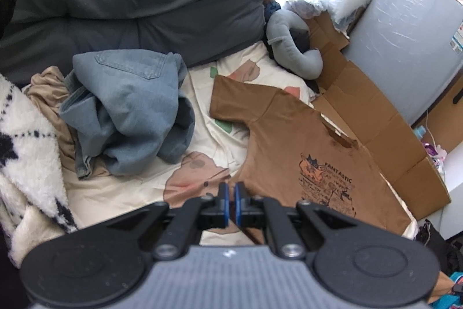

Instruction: Fold clothes

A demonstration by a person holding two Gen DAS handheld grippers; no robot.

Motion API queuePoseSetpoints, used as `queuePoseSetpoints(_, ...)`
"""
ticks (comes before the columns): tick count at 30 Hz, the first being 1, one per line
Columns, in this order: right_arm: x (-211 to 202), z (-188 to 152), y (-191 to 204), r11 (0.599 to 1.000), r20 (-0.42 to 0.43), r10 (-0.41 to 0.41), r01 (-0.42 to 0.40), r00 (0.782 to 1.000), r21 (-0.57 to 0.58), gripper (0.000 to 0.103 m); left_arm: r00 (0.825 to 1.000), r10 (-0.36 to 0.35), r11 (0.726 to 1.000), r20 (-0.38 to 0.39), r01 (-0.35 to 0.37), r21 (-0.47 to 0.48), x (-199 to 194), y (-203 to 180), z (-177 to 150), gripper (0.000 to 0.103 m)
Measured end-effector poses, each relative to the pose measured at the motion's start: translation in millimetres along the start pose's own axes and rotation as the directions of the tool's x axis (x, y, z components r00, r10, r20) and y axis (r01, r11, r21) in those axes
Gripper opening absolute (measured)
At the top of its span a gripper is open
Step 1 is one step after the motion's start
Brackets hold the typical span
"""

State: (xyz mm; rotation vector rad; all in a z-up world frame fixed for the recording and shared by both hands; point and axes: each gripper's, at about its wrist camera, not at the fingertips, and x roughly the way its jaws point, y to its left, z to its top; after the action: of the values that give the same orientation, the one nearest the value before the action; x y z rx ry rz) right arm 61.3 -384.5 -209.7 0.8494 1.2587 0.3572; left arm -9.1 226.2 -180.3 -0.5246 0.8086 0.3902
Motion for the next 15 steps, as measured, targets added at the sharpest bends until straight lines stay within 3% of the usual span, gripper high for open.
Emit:
queuePoseSetpoints(6,9,-13,-22,0.998,-0.053,-0.049,0.052,0.997,0.047,0.005,0.999,0.026,1.0,-0.03,-0.027,-0.015,14,17,-9,0.004)
queuePoseSetpoints(15,58,-58,-71,0.981,-0.166,-0.11,0.134,0.98,0.138,0.005,0.989,0.089,0.996,-0.117,-0.091,-0.017,48,50,-40,0.004)
